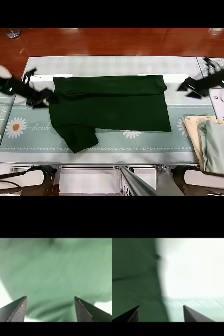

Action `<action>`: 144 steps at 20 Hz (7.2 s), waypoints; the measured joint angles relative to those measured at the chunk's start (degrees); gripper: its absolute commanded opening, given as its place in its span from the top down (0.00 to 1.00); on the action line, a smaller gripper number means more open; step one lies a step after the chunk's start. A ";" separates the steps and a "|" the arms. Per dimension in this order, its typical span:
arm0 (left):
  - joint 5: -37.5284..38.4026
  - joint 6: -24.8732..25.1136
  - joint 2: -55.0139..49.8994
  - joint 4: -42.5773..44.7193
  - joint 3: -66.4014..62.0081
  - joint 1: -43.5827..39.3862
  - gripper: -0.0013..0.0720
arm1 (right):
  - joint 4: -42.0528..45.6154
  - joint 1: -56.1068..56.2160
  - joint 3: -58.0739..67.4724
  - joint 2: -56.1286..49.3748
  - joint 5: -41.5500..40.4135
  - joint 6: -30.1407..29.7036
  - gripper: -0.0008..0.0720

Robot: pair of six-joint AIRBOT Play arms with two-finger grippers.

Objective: Fold the shirts.

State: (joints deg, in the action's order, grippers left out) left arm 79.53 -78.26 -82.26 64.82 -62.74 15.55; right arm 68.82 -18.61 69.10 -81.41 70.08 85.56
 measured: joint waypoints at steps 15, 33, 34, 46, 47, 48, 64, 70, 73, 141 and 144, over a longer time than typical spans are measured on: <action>-16.92 8.68 25.16 -23.80 46.01 5.68 0.66 | -24.68 -5.68 -44.98 38.07 -11.98 -7.98 0.14; -7.63 17.05 26.14 -27.10 34.95 2.73 0.94 | -19.37 -1.95 -46.34 24.09 -13.55 0.31 0.27; -7.56 17.05 26.14 -27.10 34.91 2.73 0.94 | -20.59 -0.81 -45.90 22.53 -15.21 0.07 0.57; -2.36 16.68 33.33 -25.92 33.03 6.95 0.94 | -14.47 3.76 -37.33 29.40 -5.68 -2.60 0.96; -1.29 15.39 35.69 -24.02 33.42 7.23 0.94 | -12.94 3.76 -37.94 32.50 -4.04 -1.81 0.96; -0.63 13.73 38.32 -21.27 33.68 7.43 0.94 | -11.78 3.76 -38.71 36.02 -2.49 -0.90 0.96; -6.97 4.31 46.21 -16.11 33.00 5.81 0.94 | -10.40 3.76 -41.57 56.63 -1.29 9.60 0.96; -17.75 7.61 29.16 -21.27 24.81 0.22 0.94 | -17.64 3.76 -36.83 36.83 -14.21 0.85 0.96; -22.18 8.11 16.92 -22.18 16.24 -3.39 0.94 | -19.06 3.76 -29.64 25.22 -16.92 -2.21 0.96; -14.60 -10.27 -12.07 -10.12 -35.82 -35.21 0.94 | -25.55 17.49 -16.61 39.71 -4.92 -0.59 0.96; -13.55 -9.60 -0.31 -7.82 -32.57 -23.34 0.94 | -26.88 29.07 -8.96 27.08 -11.19 -1.20 0.96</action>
State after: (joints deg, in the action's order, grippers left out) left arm 65.98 -87.85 -82.56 56.99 -95.31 -7.79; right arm 41.93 10.46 60.14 -54.33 58.89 84.36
